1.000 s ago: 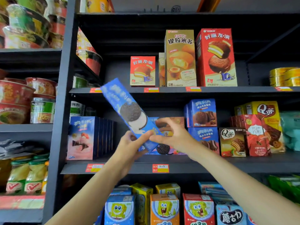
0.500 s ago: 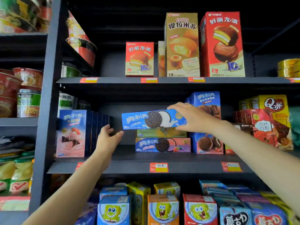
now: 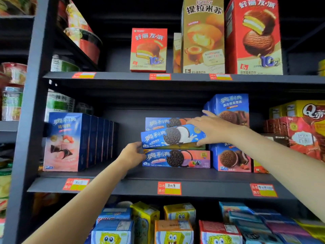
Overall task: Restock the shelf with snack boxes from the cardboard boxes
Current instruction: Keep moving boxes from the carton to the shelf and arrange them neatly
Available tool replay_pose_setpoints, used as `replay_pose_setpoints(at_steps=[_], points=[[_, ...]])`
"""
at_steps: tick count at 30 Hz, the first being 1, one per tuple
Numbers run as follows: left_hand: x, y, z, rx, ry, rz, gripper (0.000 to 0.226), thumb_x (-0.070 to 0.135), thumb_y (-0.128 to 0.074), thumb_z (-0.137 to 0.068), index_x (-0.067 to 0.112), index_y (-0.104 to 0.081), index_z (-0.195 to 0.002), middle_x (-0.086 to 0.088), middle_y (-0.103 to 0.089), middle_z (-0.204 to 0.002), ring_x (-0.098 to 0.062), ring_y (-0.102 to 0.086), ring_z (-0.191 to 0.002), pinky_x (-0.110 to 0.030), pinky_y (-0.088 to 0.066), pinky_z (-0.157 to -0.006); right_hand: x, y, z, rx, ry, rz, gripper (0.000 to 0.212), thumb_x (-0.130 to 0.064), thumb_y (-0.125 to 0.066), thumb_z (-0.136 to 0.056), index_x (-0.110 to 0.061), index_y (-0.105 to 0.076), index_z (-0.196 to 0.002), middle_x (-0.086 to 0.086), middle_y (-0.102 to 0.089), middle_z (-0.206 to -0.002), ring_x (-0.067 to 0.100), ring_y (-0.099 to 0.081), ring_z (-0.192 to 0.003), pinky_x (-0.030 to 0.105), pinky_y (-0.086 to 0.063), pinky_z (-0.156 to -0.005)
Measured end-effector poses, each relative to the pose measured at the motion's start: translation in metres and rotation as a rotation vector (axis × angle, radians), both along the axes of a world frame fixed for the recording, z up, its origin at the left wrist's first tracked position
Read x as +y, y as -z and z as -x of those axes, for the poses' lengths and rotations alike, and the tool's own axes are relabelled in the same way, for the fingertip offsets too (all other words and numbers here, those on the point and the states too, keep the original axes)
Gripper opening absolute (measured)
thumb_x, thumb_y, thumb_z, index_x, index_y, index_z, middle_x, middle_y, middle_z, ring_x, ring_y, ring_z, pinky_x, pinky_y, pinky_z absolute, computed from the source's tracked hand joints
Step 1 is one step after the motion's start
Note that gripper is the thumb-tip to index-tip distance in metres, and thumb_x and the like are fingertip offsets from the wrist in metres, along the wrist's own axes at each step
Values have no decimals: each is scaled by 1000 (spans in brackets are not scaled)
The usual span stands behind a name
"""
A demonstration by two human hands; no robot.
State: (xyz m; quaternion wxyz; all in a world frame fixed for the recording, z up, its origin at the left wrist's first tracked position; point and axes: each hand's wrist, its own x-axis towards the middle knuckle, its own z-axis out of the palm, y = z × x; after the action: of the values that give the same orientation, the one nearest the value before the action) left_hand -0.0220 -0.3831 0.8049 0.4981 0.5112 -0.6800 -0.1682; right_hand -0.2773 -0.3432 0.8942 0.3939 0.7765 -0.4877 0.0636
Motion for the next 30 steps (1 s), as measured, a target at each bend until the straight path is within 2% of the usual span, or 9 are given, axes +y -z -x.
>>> replay_pose_setpoints(at_steps=[4,8,16,18,20,23,25,27,30], points=[[-8,-6,4,62,-4,31,25,-10,-57,-81,3,-64,-102,-11,-66,-98,-23,-60,-96,-42,-45,-97,-4,2,-8,123,57,-28,83,-42,-70,-78,-13,-26,-142,1,-45,-140,17,-38,-132,37,4,-117],[-6,-5,8,82,14,25,23,-9,-56,-82,2,-65,-100,-12,-66,-98,-25,-61,-96,-42,-47,-97,-15,11,-11,158,125,-30,65,-44,-68,-78,-8,-41,-125,6,-59,-118,23,-49,-120,42,1,-117],[-3,-7,9,23,-5,0,25,-2,-58,-82,1,-65,-106,-15,-68,-103,-28,-63,-99,-42,-48,-95,-21,18,-17,119,150,13,54,-35,-68,-81,-8,-43,-121,9,-59,-119,27,-48,-120,43,-8,-117],[-7,-6,8,-3,-21,-27,26,-2,-58,-81,0,-63,-106,-16,-67,-103,-29,-62,-97,-39,-49,-92,-23,21,-20,116,156,9,59,-35,-70,-78,-9,-39,-121,8,-60,-117,27,-51,-115,41,-13,-114],[-12,-4,8,-9,-27,-84,27,-4,-58,-79,-5,-61,-106,-18,-64,-100,-26,-58,-89,-35,-47,-83,-26,25,-25,107,164,-12,72,-36,-73,-75,-9,-34,-128,9,-59,-120,28,-50,-117,40,-13,-113],[-18,-3,14,-4,12,-154,29,-7,-56,-80,-9,-58,-108,-22,-64,-108,-27,-58,-92,-38,-47,-87,-28,26,-31,100,188,-10,86,-36,-76,-73,-8,-25,-138,10,-53,-129,28,-46,-122,41,-11,-114],[-20,-4,19,-55,-34,-155,28,-3,-58,-81,-8,-59,-108,-23,-63,-112,-28,-58,-94,-36,-47,-88,-28,24,-32,83,215,-22,92,-39,-76,-73,-9,-22,-141,12,-48,-133,29,-44,-126,42,-7,-115],[-16,-6,21,-97,-60,-157,28,0,-59,-82,-7,-57,-110,-21,-62,-115,-29,-58,-95,-33,-46,-83,-28,23,-31,55,233,-43,96,-39,-75,-73,-11,-17,-145,14,-42,-139,30,-37,-132,43,-4,-116],[-2,-9,20,-123,-163,-111,34,10,-60,-86,-7,-51,-113,-20,-58,-118,-33,-56,-108,-28,-37,-73,-24,24,-35,14,199,-30,103,-45,-72,-75,-14,-7,-149,15,-22,-152,30,-16,-143,45,2,-116]])
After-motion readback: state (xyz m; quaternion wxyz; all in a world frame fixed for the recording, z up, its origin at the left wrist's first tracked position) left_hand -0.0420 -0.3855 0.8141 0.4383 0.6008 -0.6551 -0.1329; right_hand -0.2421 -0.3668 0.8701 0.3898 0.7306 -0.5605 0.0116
